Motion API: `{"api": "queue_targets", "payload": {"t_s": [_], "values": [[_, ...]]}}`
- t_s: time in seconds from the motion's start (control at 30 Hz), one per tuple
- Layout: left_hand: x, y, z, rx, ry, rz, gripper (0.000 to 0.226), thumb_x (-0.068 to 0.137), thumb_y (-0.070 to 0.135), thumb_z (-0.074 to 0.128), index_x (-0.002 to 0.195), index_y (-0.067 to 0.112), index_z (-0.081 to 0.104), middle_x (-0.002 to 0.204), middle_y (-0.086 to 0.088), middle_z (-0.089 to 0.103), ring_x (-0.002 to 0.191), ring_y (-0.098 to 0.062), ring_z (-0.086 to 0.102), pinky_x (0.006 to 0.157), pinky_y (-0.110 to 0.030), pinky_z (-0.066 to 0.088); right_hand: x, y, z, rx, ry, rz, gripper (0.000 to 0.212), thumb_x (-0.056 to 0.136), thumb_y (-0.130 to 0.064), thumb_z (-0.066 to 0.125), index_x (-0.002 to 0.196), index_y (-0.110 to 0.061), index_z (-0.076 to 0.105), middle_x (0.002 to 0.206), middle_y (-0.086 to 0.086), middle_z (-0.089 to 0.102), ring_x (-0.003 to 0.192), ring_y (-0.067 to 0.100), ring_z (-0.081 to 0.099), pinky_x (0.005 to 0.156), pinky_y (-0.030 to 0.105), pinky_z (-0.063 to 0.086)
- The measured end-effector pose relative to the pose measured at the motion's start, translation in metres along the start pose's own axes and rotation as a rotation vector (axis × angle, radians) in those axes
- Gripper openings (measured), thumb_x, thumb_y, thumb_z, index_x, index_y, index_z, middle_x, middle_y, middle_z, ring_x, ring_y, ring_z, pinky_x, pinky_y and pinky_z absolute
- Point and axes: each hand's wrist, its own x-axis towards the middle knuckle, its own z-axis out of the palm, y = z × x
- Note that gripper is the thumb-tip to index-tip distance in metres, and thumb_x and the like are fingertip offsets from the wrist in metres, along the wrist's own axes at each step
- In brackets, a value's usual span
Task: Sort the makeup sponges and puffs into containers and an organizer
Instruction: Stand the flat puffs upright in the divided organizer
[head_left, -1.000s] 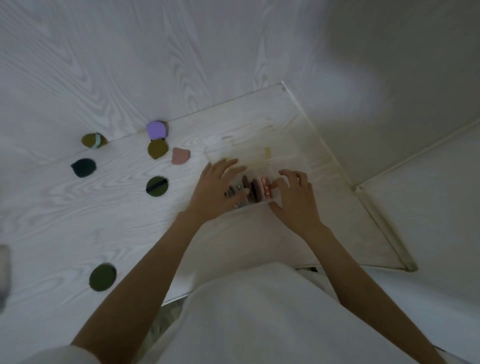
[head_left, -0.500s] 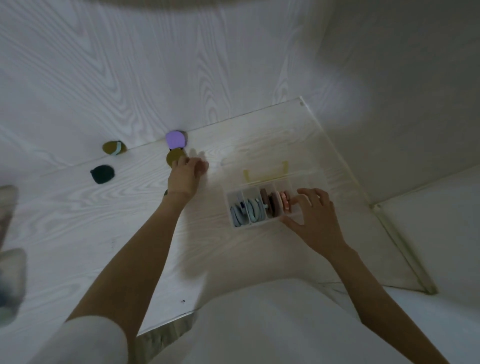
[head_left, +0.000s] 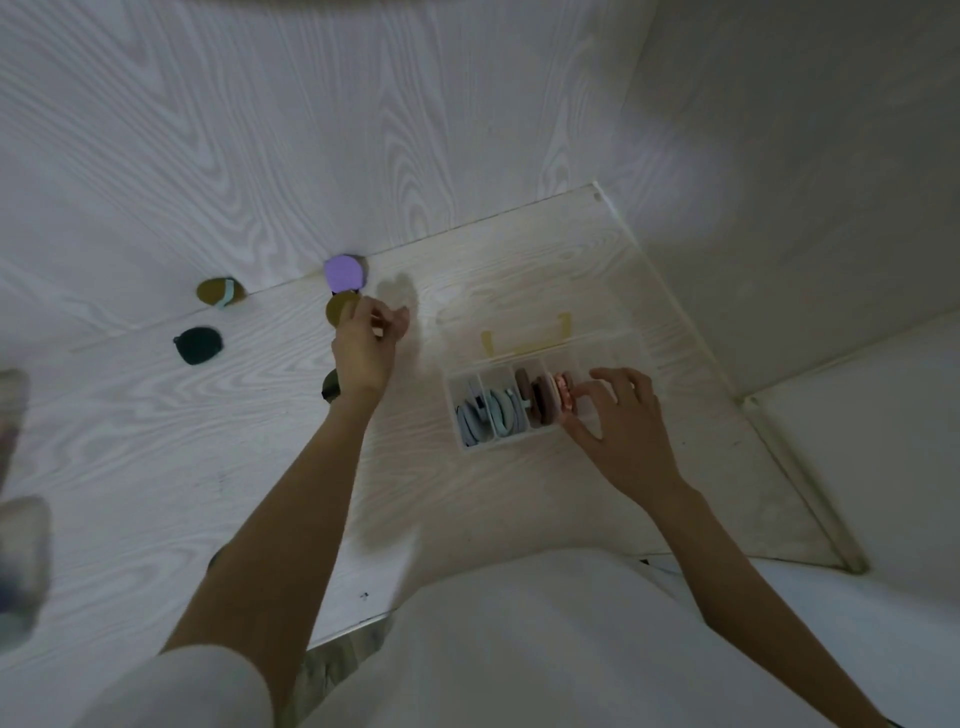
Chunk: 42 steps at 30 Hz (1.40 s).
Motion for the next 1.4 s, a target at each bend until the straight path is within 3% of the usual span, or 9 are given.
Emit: {"api": "queue_targets", "payload": {"t_s": [0.1, 0.27, 0.47, 0.57, 0.73, 0.93, 1.1, 1.2, 1.4], "values": [[-0.030, 0.044, -0.010, -0.270, 0.082, 0.067, 0.016, 0.085, 0.007, 0.063, 0.087, 0.015, 0.050, 0.086, 0.017, 0.051, 0.076, -0.004, 0.056, 0.065, -0.019, 0.048, 0.002, -0.002, -0.002, 0.034, 0.022, 0.033, 0.041, 0.085, -0.048, 0.042, 0.100, -0.015, 0.063, 0.117, 0.007, 0.059, 0.113, 0.028, 0.046, 0.086, 0.041, 0.041], [-0.084, 0.102, 0.011, -0.381, -0.376, 0.224, 0.035, 0.082, -0.002, 0.063, 0.107, 0.017, 0.049, 0.084, 0.008, 0.058, 0.079, 0.000, 0.060, 0.069, -0.015, 0.051, 0.004, -0.009, -0.017, 0.353, 0.127, 0.121, 0.030, 0.089, -0.030, 0.060, 0.113, -0.014, 0.057, 0.111, 0.001, 0.061, 0.102, 0.017, 0.052, 0.085, 0.021, 0.034], [-0.102, 0.124, 0.037, -0.378, -0.579, 0.409, 0.030, 0.086, 0.006, 0.063, 0.114, 0.008, 0.053, 0.091, -0.005, 0.065, 0.077, -0.010, 0.066, 0.070, -0.019, 0.054, 0.000, -0.006, -0.032, 0.473, 0.200, 0.133, 0.010, 0.087, -0.018, 0.064, 0.097, -0.016, 0.063, 0.084, -0.012, 0.063, 0.073, 0.002, 0.056, 0.063, 0.016, 0.041], [-0.091, 0.108, 0.047, -0.073, -0.538, 0.558, 0.032, 0.088, 0.021, 0.060, 0.118, 0.013, 0.053, 0.111, -0.004, 0.060, 0.100, -0.017, 0.058, 0.084, -0.025, 0.047, -0.003, 0.001, -0.034, 0.483, 0.277, 0.252, 0.005, 0.085, -0.020, 0.065, 0.088, -0.017, 0.062, 0.079, -0.009, 0.064, 0.070, 0.003, 0.056, 0.058, 0.012, 0.038], [-0.080, 0.090, 0.053, 0.346, -0.594, 0.894, 0.039, 0.085, 0.048, 0.047, 0.111, 0.021, 0.060, 0.117, 0.002, 0.062, 0.112, -0.022, 0.054, 0.092, -0.040, 0.039, -0.008, 0.006, -0.036, 0.476, 0.339, 0.404, 0.007, 0.085, -0.017, 0.065, 0.091, -0.014, 0.061, 0.079, -0.010, 0.062, 0.070, 0.005, 0.057, 0.061, 0.004, 0.038], [-0.078, 0.088, 0.050, 0.435, -0.603, 0.937, 0.049, 0.080, 0.054, 0.041, 0.110, 0.022, 0.064, 0.113, 0.002, 0.064, 0.112, -0.023, 0.055, 0.101, -0.048, 0.034, -0.002, -0.010, -0.026, 0.454, 0.331, 0.386, 0.017, 0.085, -0.033, 0.064, 0.082, -0.018, 0.056, 0.073, -0.012, 0.060, 0.065, -0.001, 0.054, 0.060, 0.013, 0.038], [-0.082, 0.084, 0.050, 0.437, -0.563, 0.952, 0.049, 0.078, 0.056, 0.044, 0.106, 0.021, 0.065, 0.110, 0.003, 0.066, 0.112, -0.021, 0.057, 0.103, -0.050, 0.030, 0.011, -0.018, -0.001, 0.094, 0.246, 0.270, 0.021, 0.084, -0.030, 0.066, 0.075, -0.013, 0.057, 0.073, 0.000, 0.061, 0.070, 0.022, 0.056, 0.065, 0.034, 0.041], [-0.081, 0.084, 0.051, 0.424, -0.562, 0.944, 0.050, 0.078, 0.056, 0.043, 0.105, 0.021, 0.066, 0.109, 0.003, 0.067, 0.114, -0.021, 0.056, 0.105, -0.051, 0.027, 0.017, -0.018, 0.003, -0.166, 0.240, 0.225, 0.024, 0.086, -0.028, 0.064, 0.068, -0.012, 0.061, 0.088, 0.008, 0.061, 0.077, 0.028, 0.053, 0.064, 0.036, 0.039], [-0.079, 0.087, 0.055, 0.370, -0.542, 0.877, 0.044, 0.080, 0.049, 0.042, 0.101, 0.018, 0.065, 0.104, 0.003, 0.068, 0.117, -0.022, 0.052, 0.108, -0.055, 0.018, 0.013, -0.012, -0.003, -0.192, 0.160, 0.167, 0.024, 0.074, -0.035, 0.071, 0.060, -0.015, 0.069, 0.096, 0.008, 0.064, 0.084, 0.030, 0.056, 0.068, 0.037, 0.039]]}}
